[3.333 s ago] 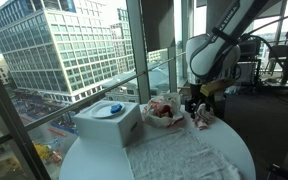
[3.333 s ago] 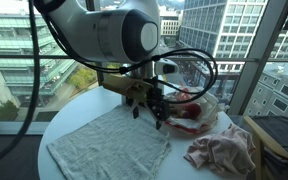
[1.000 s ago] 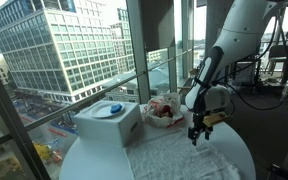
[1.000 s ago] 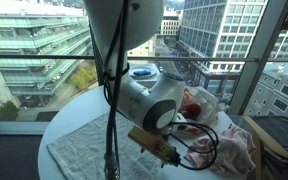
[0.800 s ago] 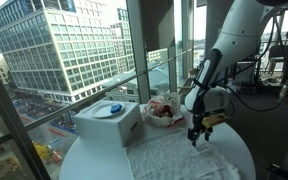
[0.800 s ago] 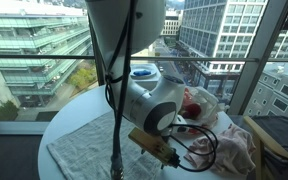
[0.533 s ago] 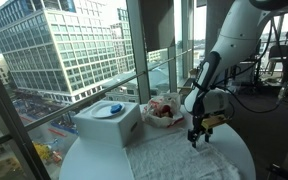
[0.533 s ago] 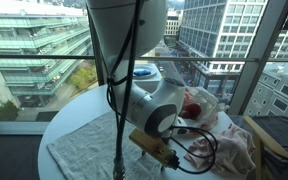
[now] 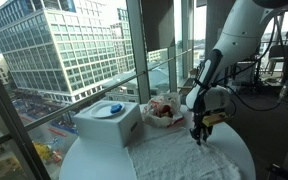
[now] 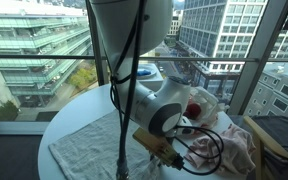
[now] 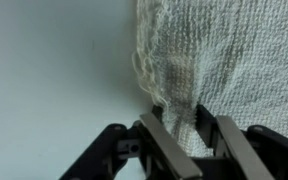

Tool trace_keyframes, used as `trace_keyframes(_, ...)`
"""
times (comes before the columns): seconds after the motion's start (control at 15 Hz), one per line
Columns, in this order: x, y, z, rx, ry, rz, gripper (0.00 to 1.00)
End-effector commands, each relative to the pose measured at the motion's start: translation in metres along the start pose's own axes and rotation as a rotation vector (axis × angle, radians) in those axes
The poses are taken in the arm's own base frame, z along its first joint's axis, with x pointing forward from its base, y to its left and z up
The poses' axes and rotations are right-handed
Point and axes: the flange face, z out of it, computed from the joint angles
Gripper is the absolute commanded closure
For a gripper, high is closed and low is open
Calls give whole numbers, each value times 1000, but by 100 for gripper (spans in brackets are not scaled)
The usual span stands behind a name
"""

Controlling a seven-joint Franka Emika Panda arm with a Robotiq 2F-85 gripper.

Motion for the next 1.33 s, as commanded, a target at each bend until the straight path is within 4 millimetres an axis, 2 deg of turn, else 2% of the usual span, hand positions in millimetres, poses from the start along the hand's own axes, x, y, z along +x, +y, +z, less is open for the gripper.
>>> trace_keyframes(0.0, -2, -3, -1, 10, -11, 22, 91)
trace_keyframes(0.2, -3, -6, -9, -16, -17, 35, 97)
trace_keyframes(0.47, -7, -18, -22, -75, -34, 55, 90)
trace_keyframes(0.87, -10, -55, -52, -165, -29, 44, 93)
trace_keyframes(1.27, -9, -97, -59, -192, -34, -6, 92)
